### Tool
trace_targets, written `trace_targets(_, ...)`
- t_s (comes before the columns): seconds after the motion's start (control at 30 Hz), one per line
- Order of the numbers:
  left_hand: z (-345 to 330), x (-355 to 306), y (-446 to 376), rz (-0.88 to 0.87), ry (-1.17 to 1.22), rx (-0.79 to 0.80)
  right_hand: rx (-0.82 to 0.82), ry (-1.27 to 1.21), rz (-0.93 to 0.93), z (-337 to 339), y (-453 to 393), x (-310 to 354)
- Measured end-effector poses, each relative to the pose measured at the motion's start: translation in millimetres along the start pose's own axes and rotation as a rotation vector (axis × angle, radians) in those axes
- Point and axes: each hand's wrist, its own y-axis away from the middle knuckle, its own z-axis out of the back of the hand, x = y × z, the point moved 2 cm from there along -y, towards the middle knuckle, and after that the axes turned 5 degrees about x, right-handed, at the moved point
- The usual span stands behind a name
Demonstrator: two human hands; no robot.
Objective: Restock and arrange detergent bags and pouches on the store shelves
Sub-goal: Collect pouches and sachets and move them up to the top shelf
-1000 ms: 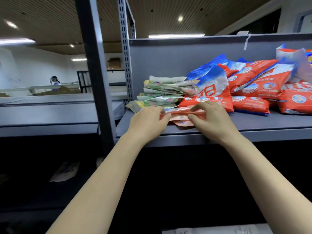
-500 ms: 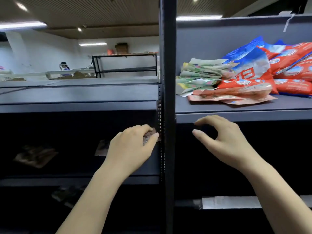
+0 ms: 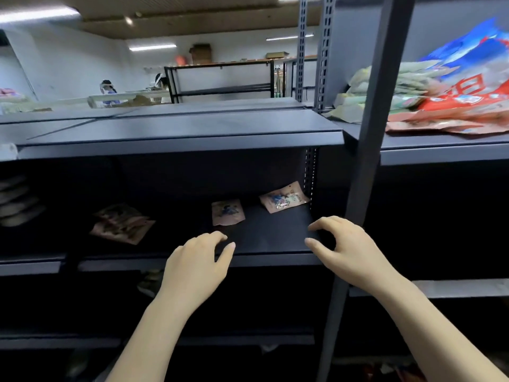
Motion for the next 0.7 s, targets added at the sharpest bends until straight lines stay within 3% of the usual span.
trace_targets(0.47,-51,63,-91,0.117,0.000,0.099,0.155,0.039,-0.120,-83,-86,-15)
trace_targets(0.7,-100,101,-161,0.317,0.251,0.270,0.237,0.057,-0.269,-123,-151,-66)
